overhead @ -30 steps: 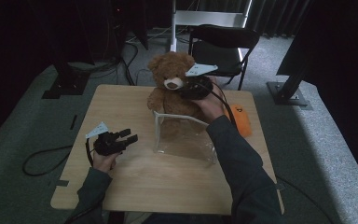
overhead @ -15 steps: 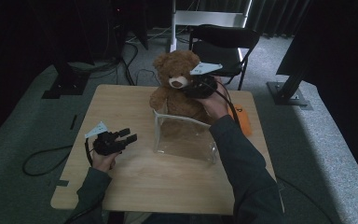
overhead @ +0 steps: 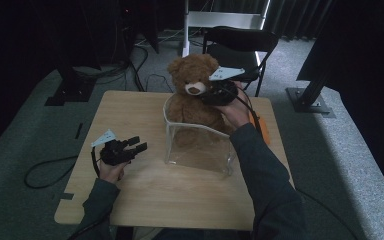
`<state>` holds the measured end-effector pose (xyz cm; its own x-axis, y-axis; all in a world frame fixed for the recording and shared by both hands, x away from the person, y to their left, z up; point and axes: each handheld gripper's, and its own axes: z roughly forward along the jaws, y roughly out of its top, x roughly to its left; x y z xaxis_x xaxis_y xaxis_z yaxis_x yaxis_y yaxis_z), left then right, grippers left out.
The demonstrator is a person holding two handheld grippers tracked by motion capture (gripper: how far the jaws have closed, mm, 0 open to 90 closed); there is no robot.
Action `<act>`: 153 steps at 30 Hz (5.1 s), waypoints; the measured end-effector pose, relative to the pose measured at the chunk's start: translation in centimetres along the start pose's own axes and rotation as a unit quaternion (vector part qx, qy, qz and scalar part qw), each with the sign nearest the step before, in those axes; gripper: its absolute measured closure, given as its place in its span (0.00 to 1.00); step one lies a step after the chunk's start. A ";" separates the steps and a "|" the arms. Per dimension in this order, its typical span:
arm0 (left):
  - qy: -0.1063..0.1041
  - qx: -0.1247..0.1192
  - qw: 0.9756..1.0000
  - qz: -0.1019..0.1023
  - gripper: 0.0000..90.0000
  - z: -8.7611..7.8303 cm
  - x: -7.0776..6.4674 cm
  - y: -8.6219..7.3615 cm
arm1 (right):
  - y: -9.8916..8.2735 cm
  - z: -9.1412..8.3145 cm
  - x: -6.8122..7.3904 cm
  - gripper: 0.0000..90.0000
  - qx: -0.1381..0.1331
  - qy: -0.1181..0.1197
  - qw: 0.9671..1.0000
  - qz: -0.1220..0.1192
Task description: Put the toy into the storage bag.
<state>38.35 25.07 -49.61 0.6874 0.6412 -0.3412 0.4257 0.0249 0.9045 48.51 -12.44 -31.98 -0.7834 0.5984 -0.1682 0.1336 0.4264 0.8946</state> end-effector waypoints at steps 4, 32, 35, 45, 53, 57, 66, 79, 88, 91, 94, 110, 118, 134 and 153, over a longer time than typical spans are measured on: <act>0.000 -0.001 1.000 0.001 0.46 0.1 0.0 0.2 | 0.5 1.2 1.1 0.48 0.013 0.017 0.999 -0.024; -0.001 -0.001 1.000 -0.001 0.46 0.3 0.0 0.0 | 0.7 4.5 1.2 0.17 0.089 -0.016 0.996 -0.017; -0.001 0.000 1.000 0.000 0.46 0.4 0.0 0.0 | 0.7 4.7 1.2 0.15 0.095 -0.020 0.995 -0.017; -0.001 0.000 1.000 0.000 0.46 0.4 0.0 -0.1 | 0.7 5.1 1.0 0.14 0.108 -0.040 0.993 -0.017; -0.002 0.001 1.000 -0.001 0.46 0.4 -0.1 -0.1 | 0.6 5.2 0.8 0.12 0.111 -0.061 0.992 -0.018; -0.002 0.000 1.000 -0.001 0.46 0.4 -0.1 -0.1 | 0.5 5.1 0.6 0.12 0.112 -0.062 0.992 -0.016; -0.003 0.001 1.000 0.000 0.46 0.5 -0.1 -0.2 | 0.0 4.9 -0.2 0.11 0.128 -0.017 0.991 0.031; -0.001 -0.001 1.000 -0.003 0.46 0.2 0.0 -0.2 | 0.0 4.0 -0.1 0.11 0.125 -0.002 0.992 0.007; 0.000 0.000 1.000 -0.003 0.46 0.3 0.0 -0.2 | -0.3 3.4 -0.6 0.11 0.124 0.006 0.992 0.005; 0.000 0.000 1.000 -0.003 0.45 0.3 0.0 -0.2 | -0.3 3.4 -0.7 0.11 0.116 0.001 0.993 0.009; 0.001 -0.002 1.000 -0.004 0.45 0.2 0.1 -0.2 | -0.2 3.4 -0.6 0.11 0.116 0.000 0.993 0.009; 0.001 0.001 1.000 -0.004 0.45 0.4 0.0 -0.3 | -0.9 3.8 0.1 0.11 0.181 -0.001 0.983 -0.030; 0.002 -0.002 1.000 -0.004 0.45 0.2 0.1 -0.3 | -0.7 2.6 0.3 0.11 0.188 0.004 0.981 -0.050; 0.001 0.002 1.000 -0.005 0.45 0.5 0.0 -0.4 | -0.4 1.5 -1.1 0.15 0.123 0.038 0.991 0.024; 0.001 0.001 1.000 -0.004 0.45 0.5 -0.1 -0.3 | 0.6 2.9 0.2 0.27 0.086 0.024 0.994 0.059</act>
<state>38.43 24.67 -50.02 0.6831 0.6421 -0.3479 0.4323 0.0284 0.9013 50.17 -10.10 -32.65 -0.7841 0.6192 -0.0424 0.3244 0.4671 0.8225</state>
